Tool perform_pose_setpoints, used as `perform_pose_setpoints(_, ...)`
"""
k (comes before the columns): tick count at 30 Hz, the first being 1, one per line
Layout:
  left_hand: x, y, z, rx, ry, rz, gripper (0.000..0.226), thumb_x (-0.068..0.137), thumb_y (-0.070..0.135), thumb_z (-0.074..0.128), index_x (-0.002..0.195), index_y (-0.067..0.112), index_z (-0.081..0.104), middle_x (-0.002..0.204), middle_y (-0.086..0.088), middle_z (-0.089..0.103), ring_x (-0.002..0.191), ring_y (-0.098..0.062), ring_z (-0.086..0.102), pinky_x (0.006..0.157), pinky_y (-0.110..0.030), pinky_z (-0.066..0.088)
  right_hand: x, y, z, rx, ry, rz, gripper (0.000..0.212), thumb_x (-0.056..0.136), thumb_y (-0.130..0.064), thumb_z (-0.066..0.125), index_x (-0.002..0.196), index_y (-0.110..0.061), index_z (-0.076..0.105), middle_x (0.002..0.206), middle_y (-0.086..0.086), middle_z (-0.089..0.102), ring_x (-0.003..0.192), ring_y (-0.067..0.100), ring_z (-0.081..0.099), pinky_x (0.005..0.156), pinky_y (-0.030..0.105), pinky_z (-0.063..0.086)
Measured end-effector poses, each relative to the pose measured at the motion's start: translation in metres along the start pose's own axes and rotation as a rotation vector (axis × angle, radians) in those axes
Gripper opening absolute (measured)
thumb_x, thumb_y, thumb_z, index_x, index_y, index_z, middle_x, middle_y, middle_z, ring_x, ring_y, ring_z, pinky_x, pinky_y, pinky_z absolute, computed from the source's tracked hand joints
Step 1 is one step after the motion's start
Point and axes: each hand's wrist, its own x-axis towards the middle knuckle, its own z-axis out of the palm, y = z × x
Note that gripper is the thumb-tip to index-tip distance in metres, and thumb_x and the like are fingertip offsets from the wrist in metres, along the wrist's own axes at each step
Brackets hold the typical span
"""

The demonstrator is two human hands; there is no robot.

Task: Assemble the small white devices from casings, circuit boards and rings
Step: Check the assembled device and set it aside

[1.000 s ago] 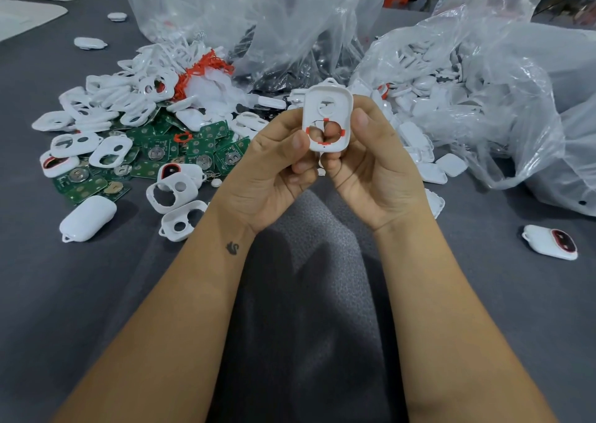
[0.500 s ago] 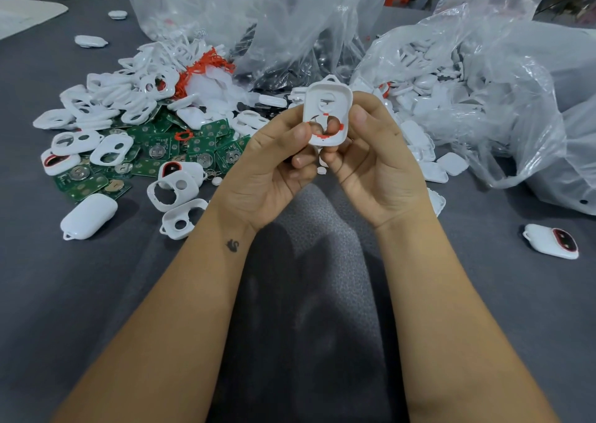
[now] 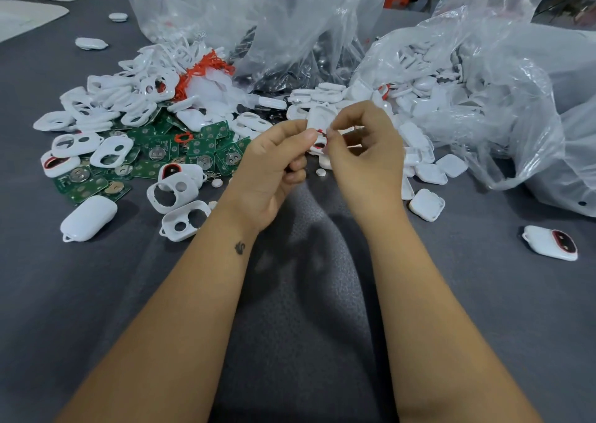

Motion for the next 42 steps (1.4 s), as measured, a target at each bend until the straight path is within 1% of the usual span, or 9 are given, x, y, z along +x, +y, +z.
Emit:
perform_pose_setpoints(4, 0.002, -0.002, 0.001, 0.123, 0.102, 0.011, 0.016, 0.093, 0.004, 0.057, 0.086, 0.017, 0.061, 0.073, 0.003, 0.053, 0.054, -0.004, 0.038, 0.046, -0.014, 0.027, -0.001, 0.007, 0.001, -0.176, -0.048, -0.047, 0.017, 0.077, -0.007, 0.068, 0.077, -0.023, 0.061, 0.091, -0.008, 0.050, 0.072, 0.010, 0.059, 0.068, 0.027, 0.050)
perform_pose_setpoints(8, 0.001, -0.005, 0.000, 0.313, 0.085, 0.033, 0.011, 0.086, 0.010, 0.063, 0.096, 0.011, 0.063, 0.074, 0.001, 0.052, 0.056, -0.006, 0.038, 0.049, -0.016, 0.030, -0.001, 0.014, 0.000, -0.322, -0.043, -0.069, 0.010, 0.076, -0.015, 0.071, 0.078, -0.021, 0.063, 0.091, -0.004, 0.050, 0.077, 0.012, 0.054, 0.067, 0.038, 0.050)
perform_pose_setpoints(14, -0.002, -0.009, 0.002, 0.472, 0.093, 0.082, 0.004, 0.089, 0.014, 0.066, 0.091, 0.018, 0.068, 0.067, 0.008, 0.059, 0.056, -0.006, 0.041, 0.053, -0.017, 0.034, -0.002, 0.015, -0.003, -0.481, -0.061, -0.120, 0.006, 0.077, -0.018, 0.069, 0.077, -0.018, 0.062, 0.082, -0.007, 0.044, 0.073, 0.015, 0.048, 0.057, 0.036, 0.044)
perform_pose_setpoints(24, -0.005, -0.011, 0.005, 0.671, 0.057, 0.229, 0.025, 0.098, 0.017, 0.055, 0.085, 0.031, 0.072, 0.054, 0.024, 0.058, 0.054, 0.010, 0.050, 0.056, -0.004, 0.036, -0.003, 0.018, 0.000, -0.415, -0.148, -0.090, 0.016, 0.079, -0.009, 0.068, 0.071, -0.016, 0.056, 0.066, -0.012, 0.044, 0.064, 0.009, 0.040, 0.058, 0.023, 0.031)
perform_pose_setpoints(31, 0.001, -0.013, 0.002, 0.666, 0.220, 0.173, 0.034, 0.099, 0.024, 0.052, 0.069, 0.024, 0.069, 0.055, 0.017, 0.058, 0.051, 0.004, 0.046, 0.061, -0.021, 0.038, -0.004, 0.014, 0.008, -0.319, -0.206, 0.029, 0.014, 0.080, -0.006, 0.064, 0.076, -0.018, 0.058, 0.069, -0.006, 0.051, 0.062, 0.004, 0.046, 0.059, 0.013, 0.036)
perform_pose_setpoints(34, 0.006, -0.013, -0.001, 0.637, 0.262, 0.145, 0.038, 0.099, 0.033, 0.048, 0.079, 0.004, 0.063, 0.067, 0.004, 0.054, 0.060, -0.010, 0.042, 0.068, -0.033, 0.038, -0.005, 0.009, 0.009, -0.103, -0.064, 0.102, 0.017, 0.084, -0.011, 0.065, 0.091, -0.024, 0.058, 0.086, -0.004, 0.052, 0.068, 0.004, 0.051, 0.069, 0.021, 0.045)
perform_pose_setpoints(36, 0.007, -0.014, -0.003, 0.640, 0.248, 0.146, 0.036, 0.098, 0.037, 0.046, 0.078, 0.016, 0.067, 0.067, 0.010, 0.051, 0.061, -0.009, 0.041, 0.068, -0.034, 0.038, -0.003, 0.008, 0.006, -0.007, -0.063, 0.208, 0.016, 0.087, -0.014, 0.065, 0.100, -0.022, 0.064, 0.091, -0.005, 0.057, 0.070, 0.000, 0.053, 0.072, 0.024, 0.049)
perform_pose_setpoints(39, 0.004, -0.012, -0.001, 0.597, 0.199, 0.125, 0.039, 0.099, 0.033, 0.045, 0.068, 0.037, 0.069, 0.061, 0.019, 0.054, 0.059, -0.002, 0.045, 0.062, -0.025, 0.039, 0.001, 0.009, 0.002, 0.058, -0.135, 0.313, 0.008, 0.087, -0.013, 0.067, 0.093, -0.010, 0.071, 0.072, 0.001, 0.066, 0.061, 0.010, 0.057, 0.060, 0.028, 0.046)
perform_pose_setpoints(42, 0.004, -0.008, 0.002, 0.503, 0.165, 0.072, 0.028, 0.086, 0.029, 0.051, 0.070, 0.032, 0.073, 0.070, 0.012, 0.064, 0.069, -0.008, 0.055, 0.065, -0.028, 0.046, 0.001, 0.009, 0.002, 0.133, -0.074, 0.334, 0.002, 0.085, -0.008, 0.070, 0.083, -0.009, 0.070, 0.058, -0.002, 0.065, 0.049, 0.009, 0.056, 0.048, 0.022, 0.045)
